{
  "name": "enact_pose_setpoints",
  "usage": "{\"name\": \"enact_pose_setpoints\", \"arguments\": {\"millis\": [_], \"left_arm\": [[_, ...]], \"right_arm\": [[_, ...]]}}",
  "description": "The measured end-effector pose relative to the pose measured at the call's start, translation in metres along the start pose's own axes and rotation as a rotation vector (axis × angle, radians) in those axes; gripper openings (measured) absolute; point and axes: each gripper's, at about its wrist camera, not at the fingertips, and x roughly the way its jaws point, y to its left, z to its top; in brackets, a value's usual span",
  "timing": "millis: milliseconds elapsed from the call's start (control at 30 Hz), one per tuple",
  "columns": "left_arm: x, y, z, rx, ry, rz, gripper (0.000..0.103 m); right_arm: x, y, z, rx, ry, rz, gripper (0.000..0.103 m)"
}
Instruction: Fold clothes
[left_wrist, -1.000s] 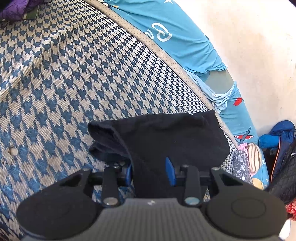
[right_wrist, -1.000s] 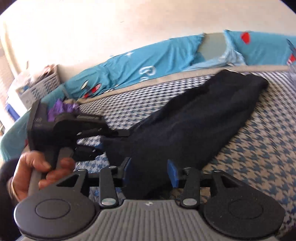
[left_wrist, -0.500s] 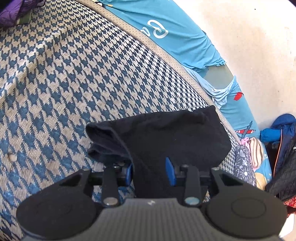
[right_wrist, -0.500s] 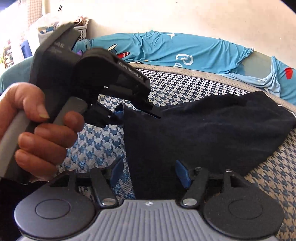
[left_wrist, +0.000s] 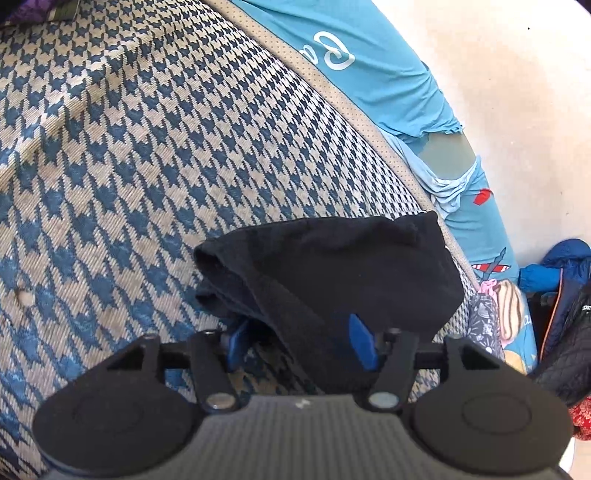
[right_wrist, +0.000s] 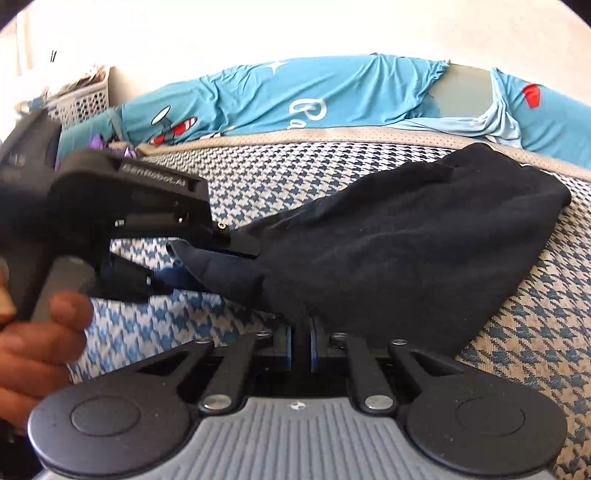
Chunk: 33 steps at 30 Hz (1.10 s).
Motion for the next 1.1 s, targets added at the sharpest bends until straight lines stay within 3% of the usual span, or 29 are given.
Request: {"name": "enact_pose_setpoints", "arguments": {"millis": [67,233,300,367,400,433,533,733,1100], "left_arm": [[-0.001,0.001,-0.001,-0.001,-0.002,-0.016,0.075],[0.01,-0.01,0.003,0.02,-0.021,-0.001,0.079],[0.015,-0.012,0.007,0.013,-0.012,-0.018,0.072],[0.018,-0.012,0.009,0.013,-0.01,-0.017,0.043],[0.018,-0.012,0.01,0.015,-0.012,-0.01,0.037],[0.018,-0.011,0.01,0.018,-0.014,-0.002,0.023],[0.018,-0.01,0.012,0.025,-0.02,0.02,0.011],[0.005,-0.006,0.025,0.054,-0.05,0.064,0.008],[-0.038,0.014,0.08,0.099,-0.087,0.155,0.008]], "right_arm": [[-0.001,-0.004,0.002,0.033,-0.006,0.011,0.01],[-0.002,-0.014,0.005,0.128,-0.001,0.066,0.01],[-0.003,-0.015,0.004,0.144,0.003,0.074,0.01],[-0.002,-0.014,0.005,0.142,0.006,0.072,0.01],[-0.002,-0.013,0.005,0.139,0.007,0.07,0.01],[-0.002,-0.013,0.005,0.136,0.007,0.069,0.01],[-0.001,-0.01,0.006,0.125,0.006,0.07,0.01],[-0.001,0.003,0.009,0.085,0.002,0.095,0.01],[0.023,0.045,0.034,0.101,0.016,0.283,0.01]]}}
